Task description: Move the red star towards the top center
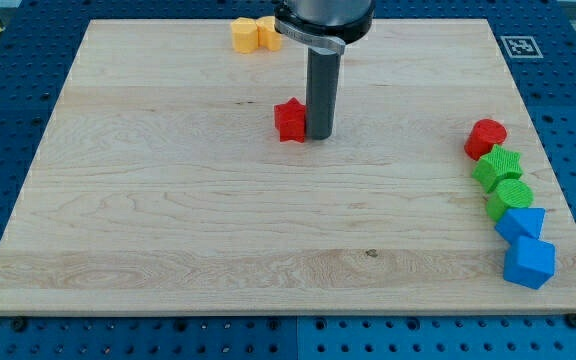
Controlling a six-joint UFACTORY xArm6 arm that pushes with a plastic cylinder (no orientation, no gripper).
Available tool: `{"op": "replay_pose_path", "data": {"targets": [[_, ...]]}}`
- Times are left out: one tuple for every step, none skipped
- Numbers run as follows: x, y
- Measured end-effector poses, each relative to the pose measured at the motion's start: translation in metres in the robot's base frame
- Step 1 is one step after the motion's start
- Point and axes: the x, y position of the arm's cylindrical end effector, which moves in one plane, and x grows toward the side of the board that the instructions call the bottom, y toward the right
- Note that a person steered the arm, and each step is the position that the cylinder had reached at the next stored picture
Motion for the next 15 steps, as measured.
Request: {"op": "replay_pose_path", "data": {"targets": [[0.007,0.000],[0.007,0.000],[0.018,0.000],[0.020,0.000],[0.020,-0.006],[0.000,-0.032],[-0.011,-0.033],[0.013,-0.038],[0.027,-0.047],[0.027,-0.047],[0.023,-0.047],[0.023,-0.047],[0.023,-0.047],[0.017,-0.047],[0.014,-0.047]]}}
